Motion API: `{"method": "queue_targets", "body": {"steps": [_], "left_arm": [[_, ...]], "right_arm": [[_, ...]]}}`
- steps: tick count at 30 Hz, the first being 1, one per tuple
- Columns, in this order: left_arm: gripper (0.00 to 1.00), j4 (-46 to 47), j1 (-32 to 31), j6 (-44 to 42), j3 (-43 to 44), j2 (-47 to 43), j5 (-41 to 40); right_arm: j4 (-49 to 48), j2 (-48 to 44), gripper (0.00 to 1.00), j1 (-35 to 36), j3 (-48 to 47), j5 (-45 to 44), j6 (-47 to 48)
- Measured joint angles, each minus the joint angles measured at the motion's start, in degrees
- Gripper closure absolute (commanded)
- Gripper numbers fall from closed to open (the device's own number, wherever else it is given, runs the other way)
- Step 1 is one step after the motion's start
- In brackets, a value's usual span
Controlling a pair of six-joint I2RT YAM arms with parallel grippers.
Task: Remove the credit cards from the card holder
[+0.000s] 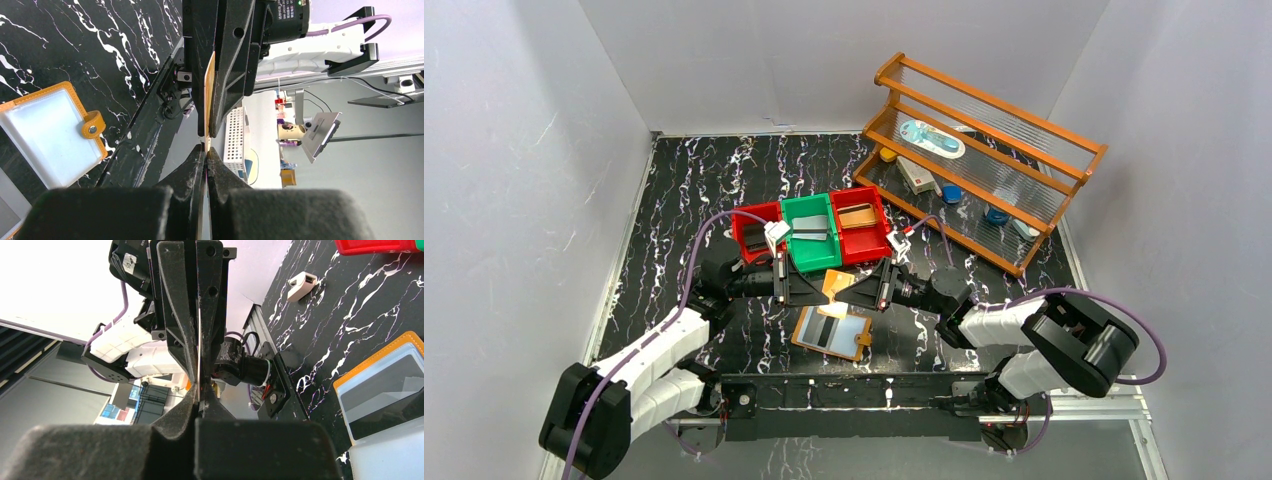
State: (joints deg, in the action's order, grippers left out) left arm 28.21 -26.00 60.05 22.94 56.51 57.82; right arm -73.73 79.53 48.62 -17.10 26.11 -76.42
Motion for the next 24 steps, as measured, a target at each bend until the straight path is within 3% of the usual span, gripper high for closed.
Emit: {"method": "queue_targets", "body": {"steps": [2, 5, 9, 11, 15, 20, 24], "left_arm": [[1.00, 0.1, 0.0, 0.0, 0.0, 0.0, -0.2], [0.89, 0.1, 0.0, -0.2, 0.0, 0.0, -0.7], [0.71, -0.4, -0.4, -0.9, 0.0, -0.2, -1.9], [0.55, -1.2, -0.5, -1.6, 0.2, -0.2, -2.1], [0.37, -8.3, -0.8, -6.0, 1.7, -0.9, -4.7], [0.21, -21.0, -0.8, -14.1, 6.7, -2.9, -11.1], [0.13, -33.3, -0.8, -21.8, 10.9, -6.3, -20.8]], "right_arm": [[-0.1, 0.0, 1.00, 0.0, 0.0, 0.0, 0.0], [0.0, -0.1, 1.00, -0.1, 0.0, -0.2, 0.1], [0.4, -1.0, 1.00, -0.1, 0.0, -0.4, 0.1], [1.5, -2.1, 1.00, -0.1, 0.0, -0.5, 0.4], [5.2, -5.2, 1.00, 0.0, 0.0, -1.3, 1.9], [15.9, -11.3, 1.00, 0.0, -0.1, -5.2, 5.7], [32.8, -17.6, 1.00, 0.1, -3.2, -11.6, 11.4]]}}
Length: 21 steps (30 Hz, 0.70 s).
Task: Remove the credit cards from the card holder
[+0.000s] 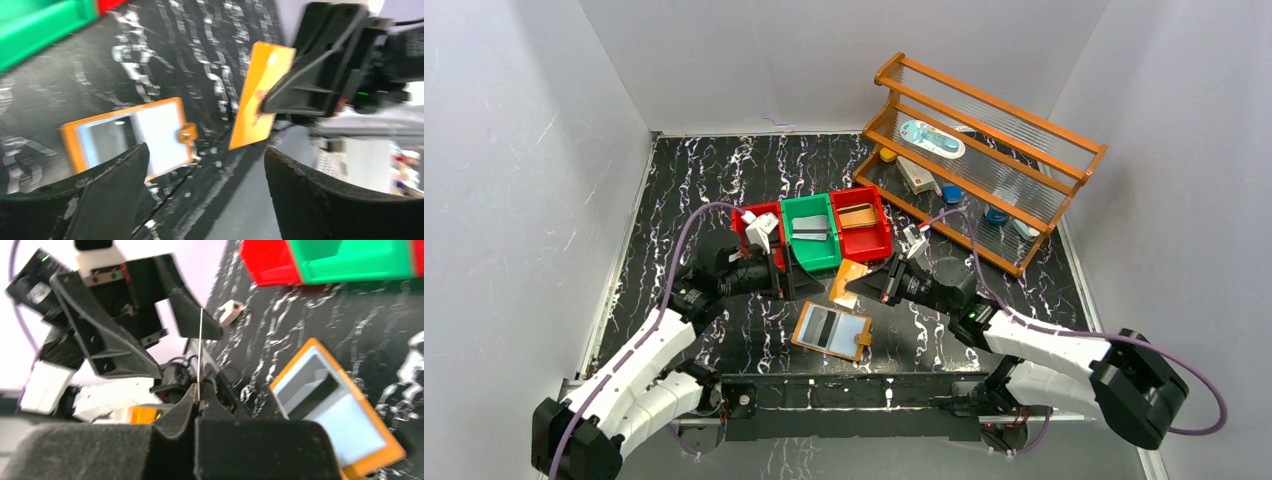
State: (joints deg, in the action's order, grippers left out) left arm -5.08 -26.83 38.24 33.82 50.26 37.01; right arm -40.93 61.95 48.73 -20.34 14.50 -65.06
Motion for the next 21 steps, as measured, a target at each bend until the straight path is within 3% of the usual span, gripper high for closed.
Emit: {"method": "queue_targets", "body": {"steps": [4, 11, 21], "left_arm": [[0.02, -9.1, 0.0, -6.4, 3.0, -3.4, -10.5], [0.02, -16.5, 0.0, -14.0, 3.8, -9.0, -26.0], [0.02, -17.3, 0.0, -16.2, 3.7, -11.3, -34.3]], "right_arm": [[14.7, -4.6, 1.00, 0.0, -4.6, -7.5, 6.0], [32.4, -2.9, 1.00, 0.0, -14.6, -21.5, 20.2], [36.5, 13.9, 1.00, 0.0, -29.1, -32.3, 51.1]]}}
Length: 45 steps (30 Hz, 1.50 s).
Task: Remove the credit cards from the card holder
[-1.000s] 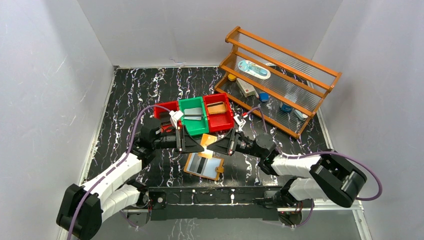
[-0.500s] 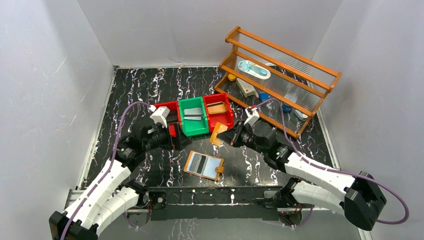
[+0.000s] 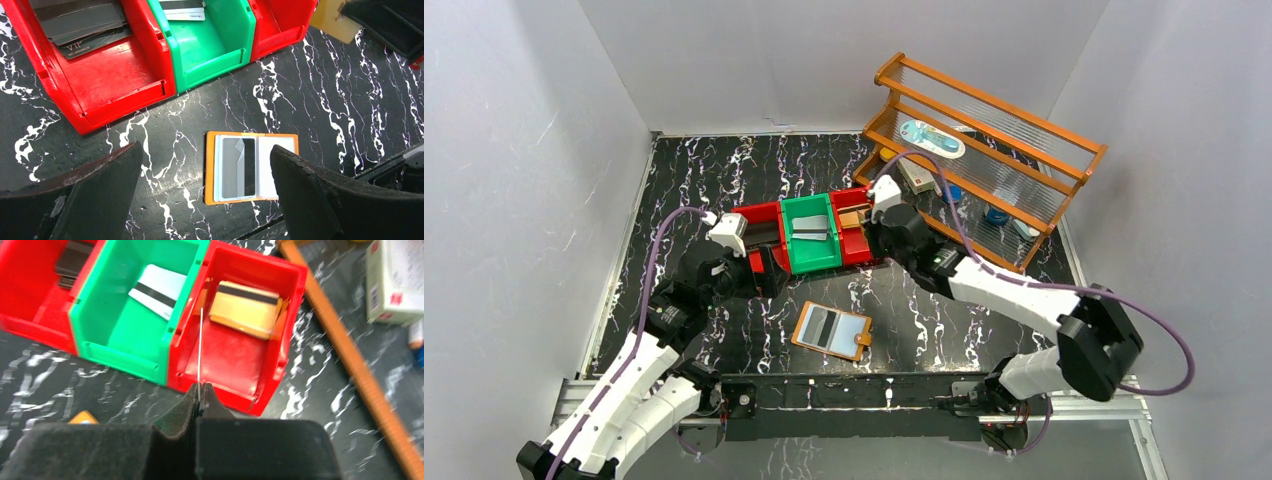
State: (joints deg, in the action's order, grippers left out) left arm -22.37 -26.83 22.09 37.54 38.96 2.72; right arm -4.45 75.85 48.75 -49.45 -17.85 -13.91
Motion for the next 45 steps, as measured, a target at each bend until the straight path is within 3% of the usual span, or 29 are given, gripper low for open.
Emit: {"method": "queue_targets", "body": {"steps": [8, 12, 33, 38, 45], "left_arm": [[0.02, -0.6, 0.0, 0.0, 0.0, 0.0, -1.4], [0.02, -0.9, 0.0, 0.0, 0.0, -0.1, -2.2], [0.02, -1.7, 0.0, 0.0, 0.0, -0.1, -3.0], [0.02, -1.7, 0.0, 0.0, 0.0, -0.1, -3.0], [0.02, -1.7, 0.0, 0.0, 0.0, -0.1, -3.0]], "right_arm": [[-2.5, 12.0, 1.00, 0.0, -6.8, -3.9, 23.8], [-4.5, 17.5, 1.00, 0.0, -8.8, -5.0, 30.7], [-13.2, 37.6, 1.00, -3.6, -19.5, -7.7, 49.2], [-13.2, 39.1, 0.89, -4.1, -20.4, -7.3, 52.0], [-12.3, 39.1, 0.62, -4.1, -20.0, -3.3, 53.5]]}}
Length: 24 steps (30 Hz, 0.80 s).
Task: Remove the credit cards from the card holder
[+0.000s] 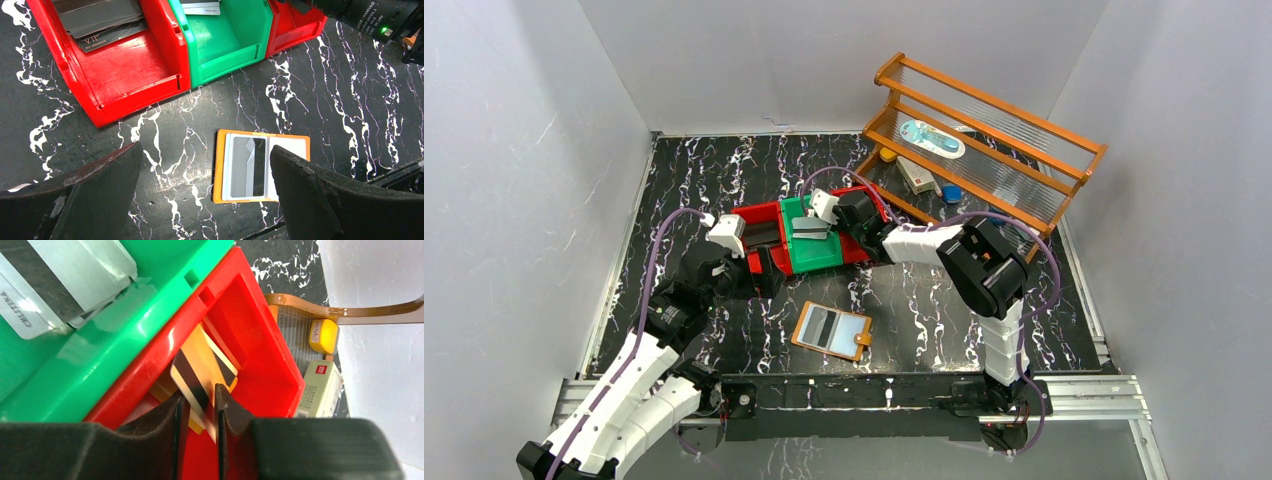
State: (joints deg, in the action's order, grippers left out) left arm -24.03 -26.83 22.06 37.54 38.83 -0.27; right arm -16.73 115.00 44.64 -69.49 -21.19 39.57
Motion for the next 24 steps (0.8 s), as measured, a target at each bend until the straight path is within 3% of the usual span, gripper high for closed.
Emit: {"method": "queue_targets", "body": {"steps": [3, 14, 22, 24], "left_arm": [[0.02, 0.0, 0.0, 0.0, 0.0, 0.0, 0.0], [0.02, 0.0, 0.0, 0.0, 0.0, 0.4, 0.0], [0.02, 0.0, 0.0, 0.0, 0.0, 1.3, 0.0], [0.02, 0.0, 0.0, 0.0, 0.0, 1.4, 0.0]], "right_arm": [[0.3, -0.4, 0.53, -0.3, 0.9, 2.1, 0.5], [1.7, -2.6, 0.41, -0.8, 2.3, 3.8, -0.9], [0.2, -11.2, 0.31, -0.8, 5.7, 4.7, -11.1], [0.3, -14.4, 0.22, -0.8, 7.0, 4.6, -15.8]]}}
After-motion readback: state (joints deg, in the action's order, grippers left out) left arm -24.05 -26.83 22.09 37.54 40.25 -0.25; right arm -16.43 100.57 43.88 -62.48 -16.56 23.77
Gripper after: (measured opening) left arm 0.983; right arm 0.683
